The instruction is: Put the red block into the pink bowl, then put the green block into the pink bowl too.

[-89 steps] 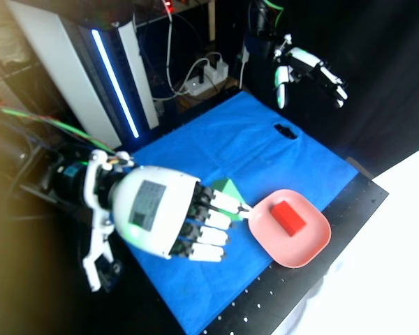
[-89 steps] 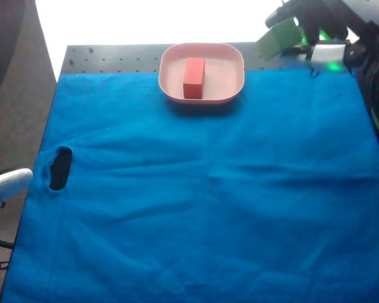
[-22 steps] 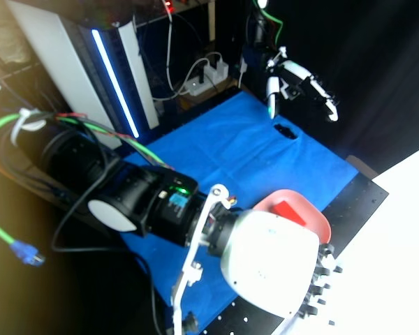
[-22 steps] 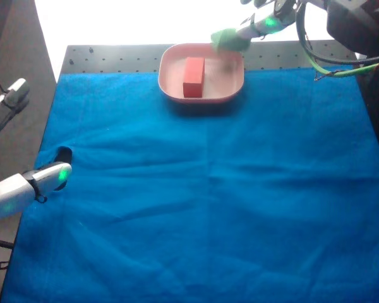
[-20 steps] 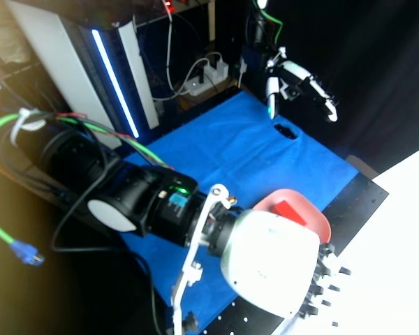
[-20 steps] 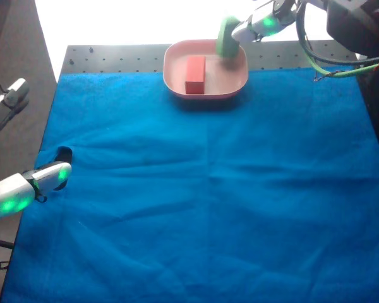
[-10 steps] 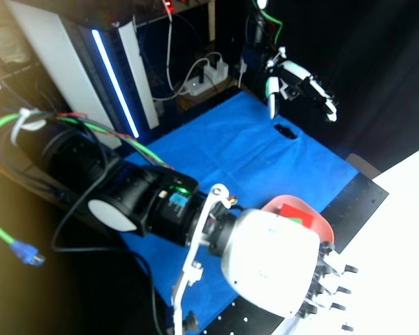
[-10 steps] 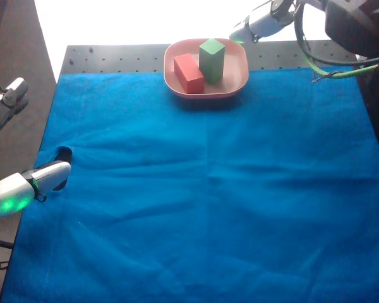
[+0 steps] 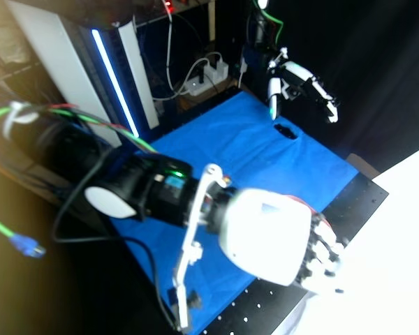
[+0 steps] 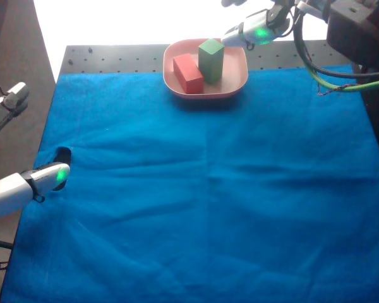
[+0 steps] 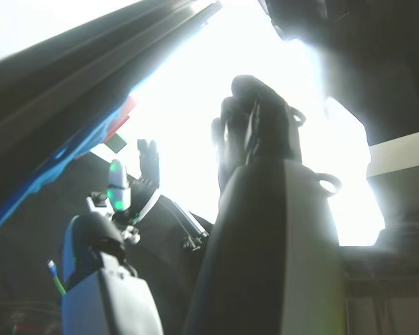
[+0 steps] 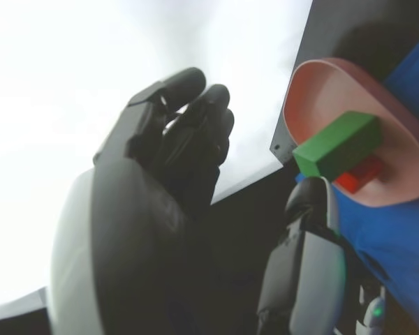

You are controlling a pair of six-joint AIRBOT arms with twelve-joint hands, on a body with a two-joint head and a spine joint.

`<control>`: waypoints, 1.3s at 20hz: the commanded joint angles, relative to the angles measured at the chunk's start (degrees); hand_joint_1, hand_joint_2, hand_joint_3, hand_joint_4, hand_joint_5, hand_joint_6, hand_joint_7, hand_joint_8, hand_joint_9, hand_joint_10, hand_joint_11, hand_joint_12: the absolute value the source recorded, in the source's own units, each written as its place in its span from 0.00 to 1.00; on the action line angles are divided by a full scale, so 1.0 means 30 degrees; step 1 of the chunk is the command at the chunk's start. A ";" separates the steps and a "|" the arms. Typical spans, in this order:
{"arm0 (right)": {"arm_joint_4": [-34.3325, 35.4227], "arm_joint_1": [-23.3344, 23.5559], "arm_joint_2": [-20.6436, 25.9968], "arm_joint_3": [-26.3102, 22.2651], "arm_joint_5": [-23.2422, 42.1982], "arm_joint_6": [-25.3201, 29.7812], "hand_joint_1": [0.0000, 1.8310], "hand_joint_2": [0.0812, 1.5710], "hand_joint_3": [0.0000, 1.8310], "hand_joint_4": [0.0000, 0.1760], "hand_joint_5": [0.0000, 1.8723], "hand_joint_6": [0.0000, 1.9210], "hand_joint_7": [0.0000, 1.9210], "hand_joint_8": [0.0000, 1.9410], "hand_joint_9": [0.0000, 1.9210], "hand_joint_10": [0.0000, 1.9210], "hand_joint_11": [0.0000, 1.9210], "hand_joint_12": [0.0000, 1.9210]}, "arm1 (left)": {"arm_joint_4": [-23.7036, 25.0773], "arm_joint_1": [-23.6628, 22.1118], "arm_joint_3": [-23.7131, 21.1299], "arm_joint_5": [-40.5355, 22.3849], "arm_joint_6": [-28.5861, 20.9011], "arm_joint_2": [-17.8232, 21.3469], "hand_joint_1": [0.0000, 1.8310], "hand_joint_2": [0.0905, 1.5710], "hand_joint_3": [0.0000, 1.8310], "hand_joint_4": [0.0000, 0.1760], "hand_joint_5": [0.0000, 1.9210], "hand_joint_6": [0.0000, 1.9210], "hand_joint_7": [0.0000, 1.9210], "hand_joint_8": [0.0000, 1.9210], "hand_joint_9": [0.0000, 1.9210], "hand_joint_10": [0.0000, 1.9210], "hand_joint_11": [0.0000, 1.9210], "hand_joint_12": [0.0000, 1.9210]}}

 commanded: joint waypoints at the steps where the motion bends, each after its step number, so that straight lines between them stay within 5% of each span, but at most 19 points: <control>1: 0.0106 0.0206 0.0235 -0.0349 0.3110 0.0053 0.60 0.58 0.00 0.00 0.36 0.00 0.46 0.00 0.45 0.00 0.23 0.46 | 0.0132 -0.0159 0.0103 -0.2356 -0.0135 0.0099 0.53 0.57 0.00 0.00 0.12 0.00 0.15 0.00 0.12 0.00 0.00 0.14; 2: 0.0106 0.0084 0.0537 -0.0822 0.3514 0.0053 0.60 0.57 0.00 0.00 0.36 0.00 0.46 0.00 0.46 0.00 0.25 0.43 | 0.0036 -0.0151 0.0084 -0.2369 -0.0135 0.0107 0.53 0.57 0.00 0.00 0.11 0.00 0.15 0.00 0.12 0.00 0.00 0.13; 4: 0.0121 -0.0350 0.1299 -0.2142 0.4666 0.0055 0.60 0.56 0.00 0.00 0.33 0.00 0.44 0.00 0.45 0.00 0.26 0.37 | -0.0277 0.0082 -0.0048 -0.2524 -0.0137 0.0200 0.52 0.54 0.00 0.00 0.12 0.00 0.18 0.00 0.17 0.00 0.00 0.29; 7: 0.0668 -0.1253 0.2296 -0.3786 0.6570 0.0055 0.59 0.54 0.00 0.00 0.29 0.00 0.39 0.00 0.40 0.00 0.21 0.37 | -0.1152 0.0832 -0.0468 -0.3129 -0.0283 0.0580 0.48 0.51 0.00 0.00 0.09 0.00 0.19 0.00 0.19 0.00 0.00 0.41; 9: 0.0933 -0.1704 0.3012 -0.4663 0.7479 0.0055 0.53 0.53 0.00 0.08 0.28 0.00 0.38 0.00 0.36 0.00 0.22 0.23 | -0.1694 0.1297 -0.0836 -0.3505 -0.0298 0.0895 0.48 0.51 0.00 0.00 0.10 0.00 0.21 0.00 0.20 0.00 0.00 0.41; 12: 0.1242 -0.2231 0.4026 -0.5711 0.8450 0.0053 0.53 0.52 0.00 0.00 0.27 0.00 0.36 0.00 0.35 0.00 0.25 0.12 | -0.2357 0.1894 -0.1316 -0.4057 -0.0304 0.1285 0.48 0.51 0.00 0.06 0.11 0.00 0.21 0.00 0.19 0.00 0.00 0.42; 15: 0.1357 -0.2708 0.5214 -0.6894 0.9238 0.0049 0.55 0.50 0.00 0.15 0.23 0.00 0.26 0.00 0.29 0.00 0.19 0.14 | -0.2872 0.2458 -0.1816 -0.4283 -0.0363 0.1686 0.49 0.51 0.00 0.22 0.11 0.00 0.20 0.00 0.19 0.00 0.00 0.40; 16: 0.1848 -0.3174 0.5875 -0.7574 1.0048 0.0047 0.55 0.50 0.00 0.11 0.22 0.00 0.26 0.00 0.28 0.00 0.16 0.19 | -0.2920 0.2540 -0.1915 -0.4283 -0.0376 0.1808 0.48 0.50 0.00 0.31 0.11 0.00 0.20 0.00 0.19 0.00 0.00 0.40; 17: 0.1983 -0.3363 0.6163 -0.7856 1.0338 0.0047 0.53 0.50 0.00 0.18 0.21 0.00 0.26 0.00 0.28 0.00 0.14 0.19 | -0.2935 0.2555 -0.1965 -0.4283 -0.0376 0.1885 0.48 0.50 0.00 0.28 0.11 0.00 0.20 0.00 0.19 0.00 0.00 0.41; 18: 0.2176 -0.3621 0.6893 -0.8632 1.0531 0.0047 0.52 0.49 0.00 0.15 0.20 0.00 0.26 0.00 0.28 0.00 0.14 0.19 | -0.2937 0.2605 -0.2114 -0.4287 -0.0367 0.2116 0.48 0.49 0.00 0.26 0.12 0.00 0.20 0.00 0.20 0.00 0.00 0.42; 19: 0.2341 -0.3866 0.7351 -0.9117 1.0780 -0.0026 0.52 0.51 0.00 0.30 0.19 0.00 0.25 0.00 0.24 0.00 0.10 0.18 | -0.2916 0.2674 -0.2229 -0.4288 -0.0346 0.2299 0.48 0.49 0.00 0.25 0.12 0.00 0.20 0.00 0.20 0.00 0.00 0.43; 21: 0.2935 -0.4614 0.8214 -0.9947 1.1895 -0.0030 0.47 0.52 0.01 0.29 0.15 0.00 0.21 0.00 0.20 0.00 0.07 0.17 | -0.2871 0.2836 -0.2374 -0.4288 -0.0254 0.2608 0.48 0.50 0.00 0.33 0.12 0.00 0.20 0.00 0.21 0.00 0.01 0.45; 23: 0.3674 -0.5342 0.9137 -1.0904 1.2882 -0.0526 0.39 0.51 0.00 0.43 0.12 0.00 0.18 0.00 0.17 0.00 0.03 0.24 | -0.2769 0.2882 -0.2500 -0.4288 -0.0181 0.2801 0.47 0.50 0.00 0.41 0.13 0.00 0.21 0.00 0.21 0.00 0.01 0.46; 26: 0.4590 -0.6778 1.0481 -1.2514 1.3875 -0.1615 0.32 0.52 0.00 0.39 0.10 0.00 0.16 0.00 0.16 0.00 0.00 0.28 | -0.2601 0.3000 -0.2609 -0.4288 -0.0134 0.2939 0.46 0.50 0.00 0.52 0.12 0.00 0.21 0.00 0.21 0.00 0.01 0.46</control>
